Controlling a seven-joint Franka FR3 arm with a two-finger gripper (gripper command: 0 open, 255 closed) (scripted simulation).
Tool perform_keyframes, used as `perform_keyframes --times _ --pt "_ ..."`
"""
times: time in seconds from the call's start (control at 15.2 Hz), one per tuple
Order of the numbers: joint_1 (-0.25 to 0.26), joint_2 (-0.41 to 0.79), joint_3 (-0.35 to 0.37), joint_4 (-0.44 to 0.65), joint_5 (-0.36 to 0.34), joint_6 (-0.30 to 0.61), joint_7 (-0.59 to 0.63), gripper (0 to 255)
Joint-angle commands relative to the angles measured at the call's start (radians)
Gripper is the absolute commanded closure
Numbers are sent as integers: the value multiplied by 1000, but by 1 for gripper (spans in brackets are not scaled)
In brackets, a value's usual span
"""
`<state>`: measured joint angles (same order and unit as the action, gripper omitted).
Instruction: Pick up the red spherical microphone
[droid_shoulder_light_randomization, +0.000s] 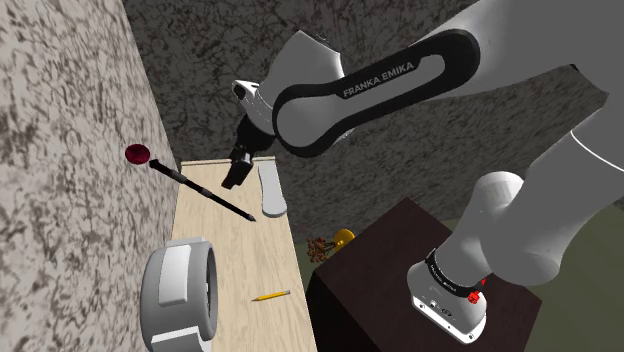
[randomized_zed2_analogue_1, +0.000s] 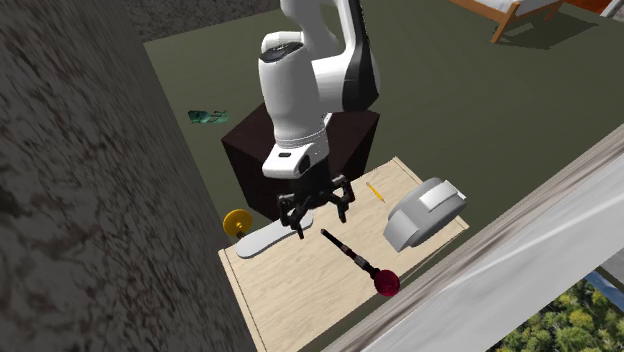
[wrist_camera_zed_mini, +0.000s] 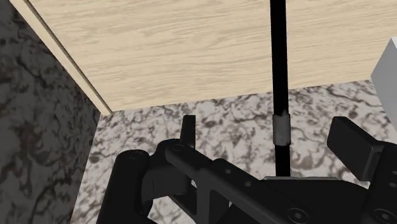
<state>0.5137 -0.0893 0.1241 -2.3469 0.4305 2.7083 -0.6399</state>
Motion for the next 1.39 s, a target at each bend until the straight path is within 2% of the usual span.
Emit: perform_keyframes --times 0.0,0.13,0.59,0.73,0.79,1.32 --pt "33 43 17 22 53 45 -66 0" --pt "49 71 28 41 91 68 -116 0" --pt "56 141 41 20 189 157 -213 0" --pt "55 141 41 20 188 157 -213 0" --pt "55 141 42 18 190 158 -214 255" --pt "56 141 42 19 190 158 -214 255"
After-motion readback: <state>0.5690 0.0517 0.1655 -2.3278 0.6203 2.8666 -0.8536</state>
